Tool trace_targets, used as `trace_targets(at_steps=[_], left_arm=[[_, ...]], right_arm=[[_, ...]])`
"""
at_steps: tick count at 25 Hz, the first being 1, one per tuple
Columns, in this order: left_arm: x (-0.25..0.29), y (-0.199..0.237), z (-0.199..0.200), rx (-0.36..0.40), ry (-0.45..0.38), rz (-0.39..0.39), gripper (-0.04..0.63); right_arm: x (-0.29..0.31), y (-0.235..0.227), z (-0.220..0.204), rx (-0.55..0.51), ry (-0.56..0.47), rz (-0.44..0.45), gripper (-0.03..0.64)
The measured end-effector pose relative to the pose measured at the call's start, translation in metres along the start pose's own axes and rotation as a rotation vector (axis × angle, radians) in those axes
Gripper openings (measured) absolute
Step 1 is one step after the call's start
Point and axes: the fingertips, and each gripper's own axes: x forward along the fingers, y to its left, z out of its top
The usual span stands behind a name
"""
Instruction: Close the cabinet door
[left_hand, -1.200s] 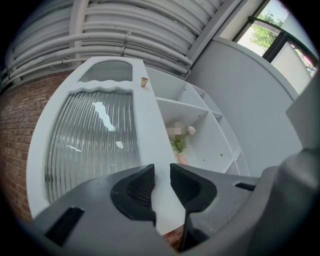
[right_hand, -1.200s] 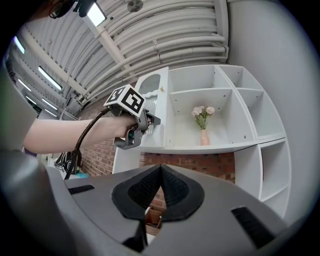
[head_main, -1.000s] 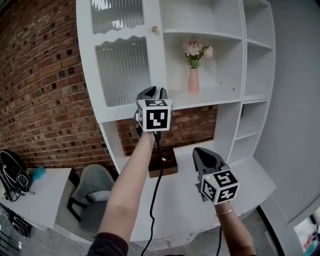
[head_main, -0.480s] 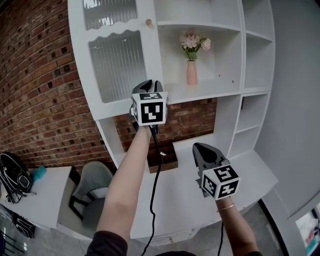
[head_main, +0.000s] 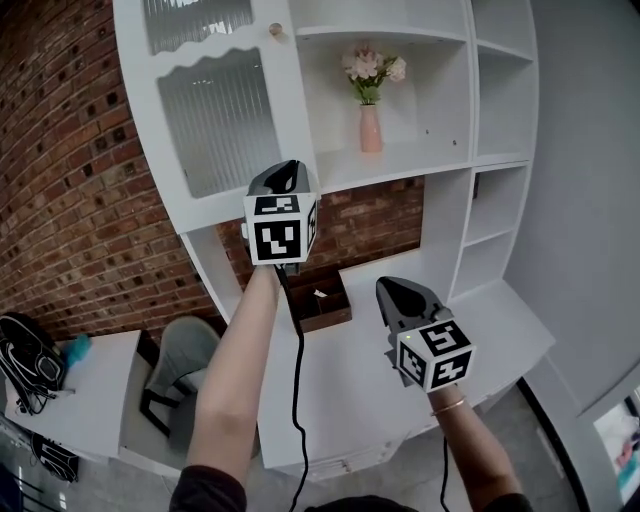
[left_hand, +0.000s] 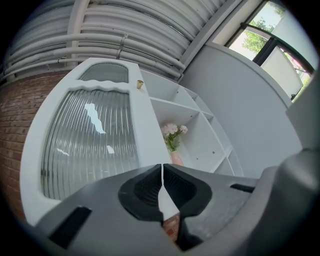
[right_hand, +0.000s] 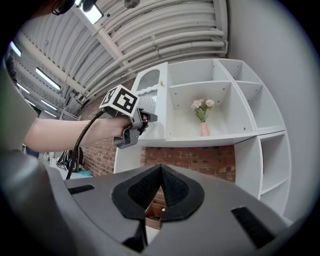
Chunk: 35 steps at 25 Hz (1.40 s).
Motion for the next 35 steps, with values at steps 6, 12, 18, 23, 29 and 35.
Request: trace_targets(at_steps=[6, 12, 18, 23, 29, 35], left_arm=[[-0.041, -0.018, -0.031, 0.010, 0.008, -0.063, 0.011], [-0.088, -0.025, -0.074, -0.064, 0.037, -0.100, 0.011], [-0.131, -0.029, -0.118, -0.102, 0.090, -0.112, 0.009], [-0.161, -0.039, -0.156, -0.140, 0.148, -0.127, 0.009], [-0.192, -0.047, -0.188, -0.174, 0.206, -0.140, 0.009], [-0.218, -0.046, -0.211, -0.225, 0.248, -0.140, 0.009]], right_arm=[[-0.002, 0.005, -0.012, 0.019, 0.031, 0.002, 0.000], [-0.006, 0.013, -0.020, 0.023, 0.050, 0.000, 0.000], [-0.014, 0.023, -0.034, 0.037, 0.069, -0.006, 0.000], [-0.021, 0.032, -0.049, 0.056, 0.091, -0.014, 0.000], [-0.025, 0.050, -0.066, 0.079, 0.120, -0.017, 0.000], [-0.033, 0.064, -0.082, 0.114, 0.140, -0.026, 0.001]])
